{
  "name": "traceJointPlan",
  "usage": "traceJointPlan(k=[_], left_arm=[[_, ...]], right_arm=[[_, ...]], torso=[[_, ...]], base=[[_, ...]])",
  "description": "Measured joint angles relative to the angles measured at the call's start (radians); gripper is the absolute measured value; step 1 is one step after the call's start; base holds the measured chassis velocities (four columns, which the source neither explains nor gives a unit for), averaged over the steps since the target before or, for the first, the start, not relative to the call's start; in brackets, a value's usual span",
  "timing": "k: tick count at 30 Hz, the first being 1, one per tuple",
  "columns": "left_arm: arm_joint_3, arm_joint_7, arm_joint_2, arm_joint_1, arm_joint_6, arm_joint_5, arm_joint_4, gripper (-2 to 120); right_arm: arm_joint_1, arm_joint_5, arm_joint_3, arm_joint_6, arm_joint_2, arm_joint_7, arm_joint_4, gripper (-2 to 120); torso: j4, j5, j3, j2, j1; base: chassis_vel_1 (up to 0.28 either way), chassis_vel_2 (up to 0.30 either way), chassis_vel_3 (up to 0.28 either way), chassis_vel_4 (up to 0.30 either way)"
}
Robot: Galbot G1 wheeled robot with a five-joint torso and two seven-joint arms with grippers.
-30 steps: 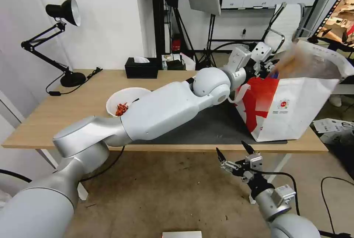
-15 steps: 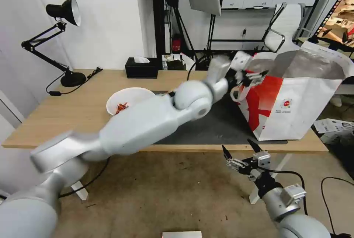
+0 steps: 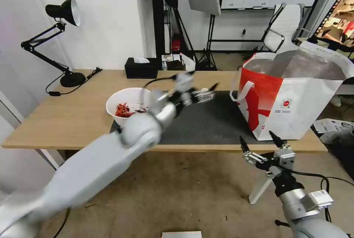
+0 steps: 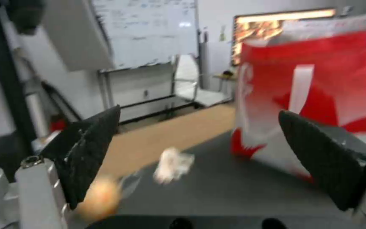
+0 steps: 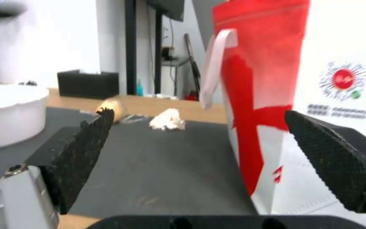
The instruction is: Pick up the trash from the table and place it into the takeout bag.
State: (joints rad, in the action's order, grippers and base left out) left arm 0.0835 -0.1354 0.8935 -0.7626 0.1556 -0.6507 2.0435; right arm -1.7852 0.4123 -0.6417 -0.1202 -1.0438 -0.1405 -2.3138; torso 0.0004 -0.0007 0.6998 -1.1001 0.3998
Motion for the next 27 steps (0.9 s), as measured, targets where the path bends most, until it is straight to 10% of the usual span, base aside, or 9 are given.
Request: traceJointPlan(k=[5,10,27], left_arm=[[-0.198,0.0,-0.026,-0.318,-0.068,0.126,0.1,100],[-0.302,-0.004,0.089,-0.564,-0.149,0.33,0.098,100],[-0.381,0.002,0.219,-0.733,-0.178,0.448,0.096,100]], right_arm=[[-0.024,0.01,-0.017,-0.009,-0.033,-0.003,-0.022,100],[-0.075,0.006,-0.031,-0.041,-0.089,0.001,-0.034,100],[-0.088,-0.092,0.066,-0.111,-0.15,0.022,0.07,100]], torso=[[0.0001,0.0004,0.0,0.0,0.0],[-0.0007,0.0005,0.0,0.0,0.0],[-0.0006,0.0008,0.0,0.0,0.0]], base=[[0.0,0.0,0.0,0.0],[0.0,0.0,0.0,0.0],[0.0,0.0,0.0,0.0]])
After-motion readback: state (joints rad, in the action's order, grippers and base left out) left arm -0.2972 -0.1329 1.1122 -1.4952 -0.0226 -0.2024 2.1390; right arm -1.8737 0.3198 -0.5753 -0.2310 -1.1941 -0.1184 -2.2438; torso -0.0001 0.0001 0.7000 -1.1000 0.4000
